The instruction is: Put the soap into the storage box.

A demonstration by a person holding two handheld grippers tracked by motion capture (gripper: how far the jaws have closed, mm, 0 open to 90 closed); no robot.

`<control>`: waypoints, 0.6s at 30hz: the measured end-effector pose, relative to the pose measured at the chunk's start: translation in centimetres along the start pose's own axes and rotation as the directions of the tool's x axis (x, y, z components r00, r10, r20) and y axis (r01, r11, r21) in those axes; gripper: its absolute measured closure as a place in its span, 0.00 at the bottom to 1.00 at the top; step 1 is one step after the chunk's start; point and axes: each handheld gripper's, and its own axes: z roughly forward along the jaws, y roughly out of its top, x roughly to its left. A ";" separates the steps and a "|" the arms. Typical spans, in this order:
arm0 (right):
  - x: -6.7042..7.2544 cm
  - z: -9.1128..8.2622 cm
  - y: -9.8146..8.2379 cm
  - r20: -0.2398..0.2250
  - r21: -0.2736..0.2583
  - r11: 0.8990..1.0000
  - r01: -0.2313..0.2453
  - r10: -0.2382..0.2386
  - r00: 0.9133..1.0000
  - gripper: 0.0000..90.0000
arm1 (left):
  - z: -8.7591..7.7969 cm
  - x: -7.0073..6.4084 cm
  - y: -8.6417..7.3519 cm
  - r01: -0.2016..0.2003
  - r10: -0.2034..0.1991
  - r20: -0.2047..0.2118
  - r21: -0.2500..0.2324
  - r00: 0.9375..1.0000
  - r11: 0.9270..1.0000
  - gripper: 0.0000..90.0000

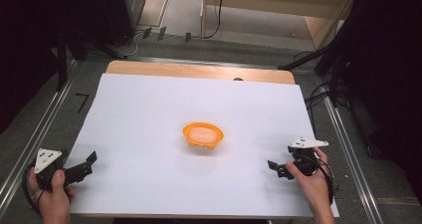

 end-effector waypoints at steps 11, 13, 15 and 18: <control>-2.1 -2.1 -2.7 0.053 -0.079 0.993 -0.090 0.094 0.994 0.00 | 0.0 0.0 0.0 0.000 0.000 -0.003 0.001 1.000 1.000 0.08; -2.3 -2.5 -3.0 0.067 -0.090 0.991 -0.096 0.102 0.992 0.00 | 0.0 0.0 0.0 0.000 0.000 -0.003 0.001 1.000 1.000 0.08; -2.5 -3.0 -3.5 0.083 -0.102 0.989 -0.103 0.112 0.990 0.00 | 0.0 0.0 0.0 -0.001 0.001 -0.003 0.001 1.000 1.000 0.08; -2.9 -3.7 -4.0 0.100 -0.126 0.985 -0.114 0.127 0.987 0.00 | 0.0 0.0 0.0 0.006 -0.006 -0.010 -0.004 1.000 1.000 0.07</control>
